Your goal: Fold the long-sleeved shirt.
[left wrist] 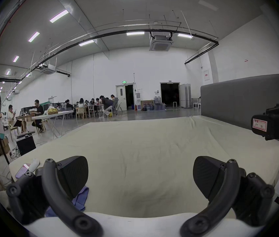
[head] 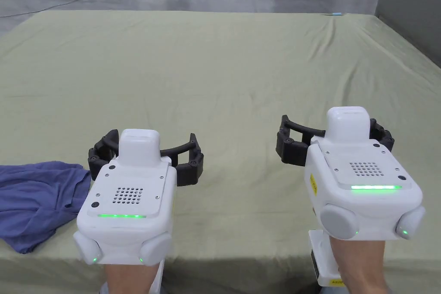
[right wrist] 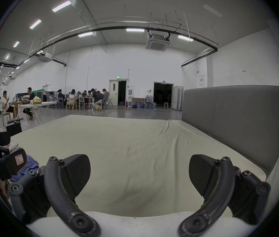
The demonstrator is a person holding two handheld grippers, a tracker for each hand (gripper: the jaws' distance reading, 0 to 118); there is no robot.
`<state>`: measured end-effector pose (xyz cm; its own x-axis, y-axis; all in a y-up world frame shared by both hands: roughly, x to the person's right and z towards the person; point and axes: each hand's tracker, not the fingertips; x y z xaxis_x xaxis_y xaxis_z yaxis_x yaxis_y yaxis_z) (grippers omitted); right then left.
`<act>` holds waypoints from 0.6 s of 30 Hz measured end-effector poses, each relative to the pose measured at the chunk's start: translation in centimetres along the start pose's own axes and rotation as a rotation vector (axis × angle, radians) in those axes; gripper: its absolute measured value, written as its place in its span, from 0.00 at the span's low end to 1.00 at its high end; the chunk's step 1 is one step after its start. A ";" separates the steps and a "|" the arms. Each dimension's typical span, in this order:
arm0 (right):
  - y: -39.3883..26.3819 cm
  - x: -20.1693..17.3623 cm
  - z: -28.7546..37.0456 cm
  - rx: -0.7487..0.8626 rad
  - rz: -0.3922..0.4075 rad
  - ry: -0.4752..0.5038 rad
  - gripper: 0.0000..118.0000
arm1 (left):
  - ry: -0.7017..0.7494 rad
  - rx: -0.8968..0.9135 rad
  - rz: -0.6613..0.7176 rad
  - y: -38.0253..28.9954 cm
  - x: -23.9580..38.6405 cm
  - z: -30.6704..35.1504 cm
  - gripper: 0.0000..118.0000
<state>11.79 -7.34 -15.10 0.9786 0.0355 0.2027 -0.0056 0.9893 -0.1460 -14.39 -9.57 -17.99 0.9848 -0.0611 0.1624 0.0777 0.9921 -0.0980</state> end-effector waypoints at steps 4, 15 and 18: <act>0.1 0.0 0.4 0.013 -0.005 0.003 0.97 | 0.005 0.006 0.001 0.2 -0.2 0.1 1.00; -0.1 0.2 0.4 0.009 -0.006 0.002 0.97 | -0.015 0.015 -0.002 0.6 0.2 0.1 1.00; -0.1 0.3 0.3 0.006 -0.002 0.002 0.97 | -0.019 0.011 -0.010 0.6 0.5 0.1 1.00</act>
<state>11.98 -7.42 -14.73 0.9791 0.0330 0.2006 -0.0049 0.9902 -0.1393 -13.90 -8.95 -17.92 0.9810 -0.0691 0.1815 0.0857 0.9926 -0.0856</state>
